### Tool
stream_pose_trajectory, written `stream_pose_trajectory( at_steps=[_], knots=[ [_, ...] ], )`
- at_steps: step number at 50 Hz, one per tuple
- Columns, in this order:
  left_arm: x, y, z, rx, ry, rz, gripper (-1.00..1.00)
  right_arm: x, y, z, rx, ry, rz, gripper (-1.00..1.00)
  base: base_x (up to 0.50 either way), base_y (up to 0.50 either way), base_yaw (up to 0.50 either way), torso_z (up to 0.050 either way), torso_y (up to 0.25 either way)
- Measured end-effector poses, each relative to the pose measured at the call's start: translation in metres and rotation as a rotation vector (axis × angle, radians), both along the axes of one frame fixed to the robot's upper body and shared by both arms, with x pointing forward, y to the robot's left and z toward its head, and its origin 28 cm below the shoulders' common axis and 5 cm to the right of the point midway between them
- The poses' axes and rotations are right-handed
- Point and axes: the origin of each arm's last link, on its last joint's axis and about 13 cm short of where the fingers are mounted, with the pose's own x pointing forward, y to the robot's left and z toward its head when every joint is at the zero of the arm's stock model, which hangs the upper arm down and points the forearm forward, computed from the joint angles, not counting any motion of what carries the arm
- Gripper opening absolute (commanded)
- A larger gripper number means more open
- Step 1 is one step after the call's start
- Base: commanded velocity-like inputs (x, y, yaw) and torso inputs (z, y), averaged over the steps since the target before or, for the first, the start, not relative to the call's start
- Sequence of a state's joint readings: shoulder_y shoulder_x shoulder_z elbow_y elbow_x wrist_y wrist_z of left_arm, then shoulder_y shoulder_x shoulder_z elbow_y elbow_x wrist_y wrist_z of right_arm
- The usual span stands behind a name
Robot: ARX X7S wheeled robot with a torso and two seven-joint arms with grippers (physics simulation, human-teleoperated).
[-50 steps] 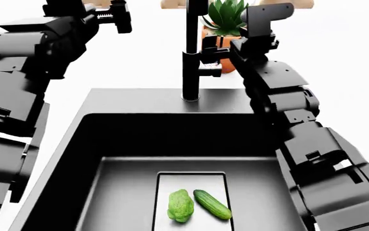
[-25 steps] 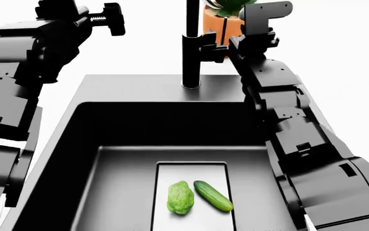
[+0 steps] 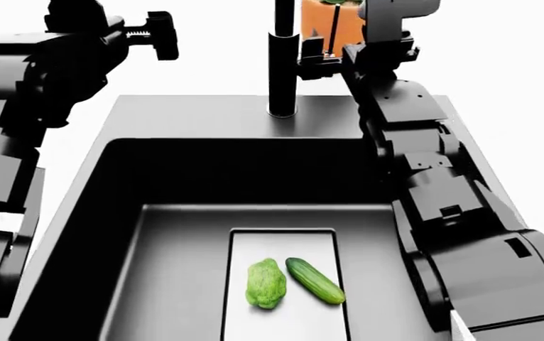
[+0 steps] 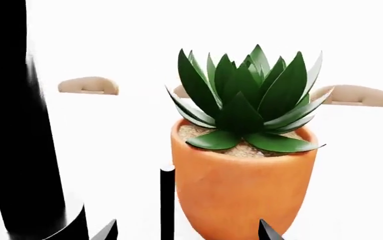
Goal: Pick up the fruits and vegetables and place them in the sink. Turn on the sink faucet to wash them. Then turn the sink off and put them in the tray.
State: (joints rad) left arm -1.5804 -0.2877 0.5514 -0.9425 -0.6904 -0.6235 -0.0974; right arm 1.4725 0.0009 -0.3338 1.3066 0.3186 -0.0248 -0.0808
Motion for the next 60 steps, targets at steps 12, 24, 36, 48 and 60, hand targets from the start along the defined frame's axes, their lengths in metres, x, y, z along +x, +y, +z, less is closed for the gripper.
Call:
stream_pose_trajectory(
  at_steps=[12,24,36,48,60],
  knots=[
    [-0.006,0.005,-0.001,-0.006,0.001,0.011,1.00,0.000,-0.003,0.002,0.066,-0.027,-0.082,1.00,0.00,0.00,0.00,0.000,0.000],
    [-0.012,0.009,-0.002,-0.001,-0.006,0.008,1.00,0.001,-0.007,0.001,0.160,-0.050,-0.186,1.00,0.00,0.00,0.00,0.000,0.000],
    [-0.016,0.009,-0.003,0.007,-0.006,0.008,1.00,0.000,-0.009,0.001,0.161,-0.048,-0.220,1.00,0.00,0.00,-0.01,0.000,0.000],
    [-0.015,0.007,-0.007,0.008,0.001,0.003,1.00,0.001,-0.015,0.017,0.186,-0.149,-0.216,1.00,0.00,0.00,0.00,0.000,0.000],
    [-0.014,0.004,-0.010,0.008,0.009,-0.004,1.00,0.001,-0.031,0.033,0.216,-0.221,-0.260,1.00,0.00,0.00,0.00,0.000,0.000]
  ],
)
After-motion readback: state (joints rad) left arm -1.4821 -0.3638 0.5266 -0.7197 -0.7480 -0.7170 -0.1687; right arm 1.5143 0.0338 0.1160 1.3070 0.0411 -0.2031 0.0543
